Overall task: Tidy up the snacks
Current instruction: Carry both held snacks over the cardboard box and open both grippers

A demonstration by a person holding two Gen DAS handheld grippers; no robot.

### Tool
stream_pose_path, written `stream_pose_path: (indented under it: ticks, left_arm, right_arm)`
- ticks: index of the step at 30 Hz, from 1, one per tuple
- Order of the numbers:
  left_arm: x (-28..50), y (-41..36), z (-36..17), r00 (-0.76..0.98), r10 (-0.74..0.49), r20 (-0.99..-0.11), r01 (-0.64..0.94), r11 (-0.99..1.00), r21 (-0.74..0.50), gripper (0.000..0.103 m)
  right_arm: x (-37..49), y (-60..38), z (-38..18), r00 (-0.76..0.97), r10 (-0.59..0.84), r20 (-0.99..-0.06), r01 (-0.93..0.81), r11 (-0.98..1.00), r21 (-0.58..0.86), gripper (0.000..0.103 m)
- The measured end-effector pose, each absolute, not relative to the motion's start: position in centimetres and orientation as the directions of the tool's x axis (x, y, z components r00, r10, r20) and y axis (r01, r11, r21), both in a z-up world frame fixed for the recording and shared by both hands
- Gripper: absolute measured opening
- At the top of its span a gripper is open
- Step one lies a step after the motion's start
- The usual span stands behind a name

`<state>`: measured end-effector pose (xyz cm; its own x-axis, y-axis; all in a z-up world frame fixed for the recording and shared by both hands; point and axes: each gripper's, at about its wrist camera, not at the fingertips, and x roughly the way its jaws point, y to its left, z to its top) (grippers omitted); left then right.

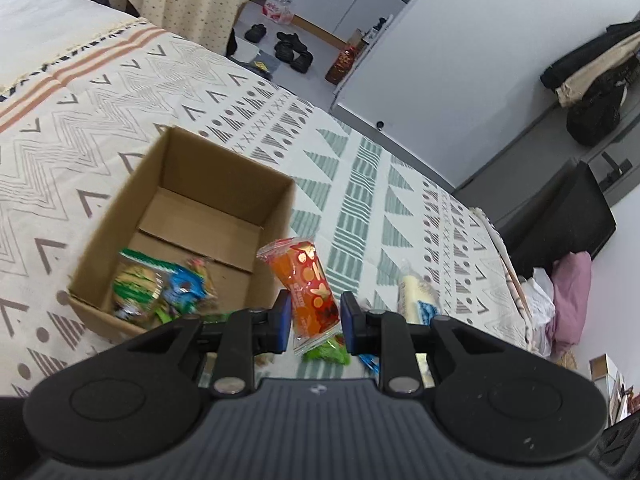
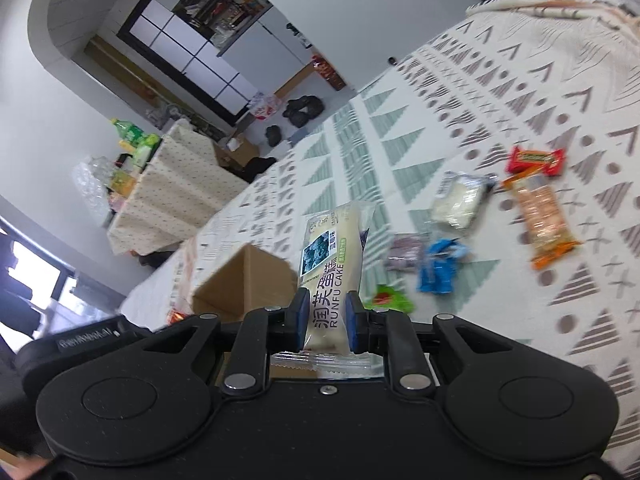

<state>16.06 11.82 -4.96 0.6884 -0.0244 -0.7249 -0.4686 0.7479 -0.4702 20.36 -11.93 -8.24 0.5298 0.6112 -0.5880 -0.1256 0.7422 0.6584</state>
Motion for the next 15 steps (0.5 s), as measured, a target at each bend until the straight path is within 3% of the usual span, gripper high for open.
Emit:
stream_pose_path:
  ticks: [15]
  left_arm:
    - [15.7, 18.5, -5.7, 0.668, 0.023, -0.744, -0.542, 0.699, -0.466, 0.024]
  right_arm:
    - [21.4, -4.3, -6.7, 0.480, 0.660, -0.578, -0.218, 0.728, 0.650, 0.019]
